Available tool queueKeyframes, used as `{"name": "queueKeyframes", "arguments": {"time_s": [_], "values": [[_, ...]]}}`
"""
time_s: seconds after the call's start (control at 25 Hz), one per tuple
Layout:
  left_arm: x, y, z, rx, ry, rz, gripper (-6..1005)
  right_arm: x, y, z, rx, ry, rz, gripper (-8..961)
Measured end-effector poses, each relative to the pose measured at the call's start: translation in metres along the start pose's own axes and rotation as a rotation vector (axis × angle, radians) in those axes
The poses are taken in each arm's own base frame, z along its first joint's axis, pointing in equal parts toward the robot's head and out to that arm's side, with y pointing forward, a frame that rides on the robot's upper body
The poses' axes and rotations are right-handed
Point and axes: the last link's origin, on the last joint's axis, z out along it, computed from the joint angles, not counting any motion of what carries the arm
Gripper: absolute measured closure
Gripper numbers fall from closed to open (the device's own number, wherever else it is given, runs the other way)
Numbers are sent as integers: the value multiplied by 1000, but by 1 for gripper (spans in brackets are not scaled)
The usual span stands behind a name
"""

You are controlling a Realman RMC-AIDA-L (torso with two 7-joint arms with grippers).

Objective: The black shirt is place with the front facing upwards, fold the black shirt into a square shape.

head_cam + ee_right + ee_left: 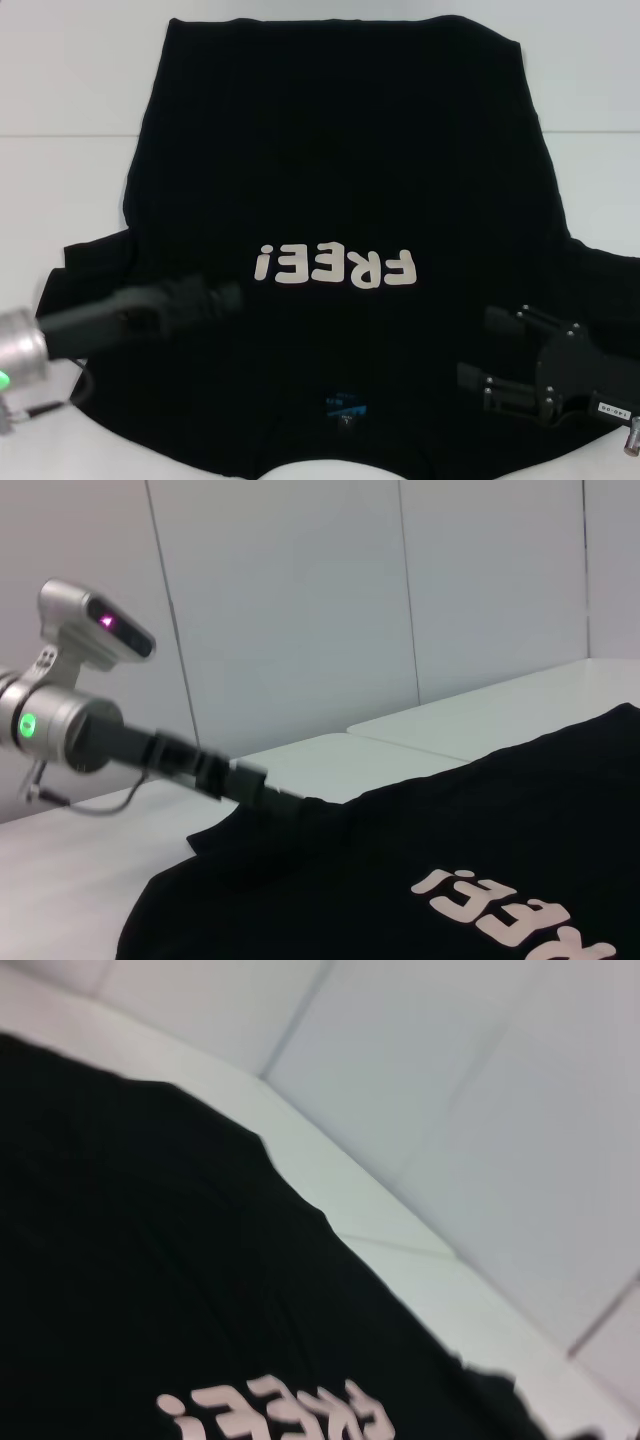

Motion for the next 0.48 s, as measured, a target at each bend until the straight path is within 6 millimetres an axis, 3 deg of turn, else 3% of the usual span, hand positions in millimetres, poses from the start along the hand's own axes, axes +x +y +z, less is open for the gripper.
{"name": "queueKeyframes", "arguments": {"time_s": [0.24, 0.44, 0.48], "values": [[43, -17, -43, 69, 43, -178, 81, 0, 0, 1, -4, -2, 4, 70], [59, -42, -82, 246, 25, -270, 84, -2, 0, 1, -11, -7, 8, 71], [59, -42, -82, 246, 25, -270, 85, -2, 0, 1, -11, -7, 8, 71]]}}
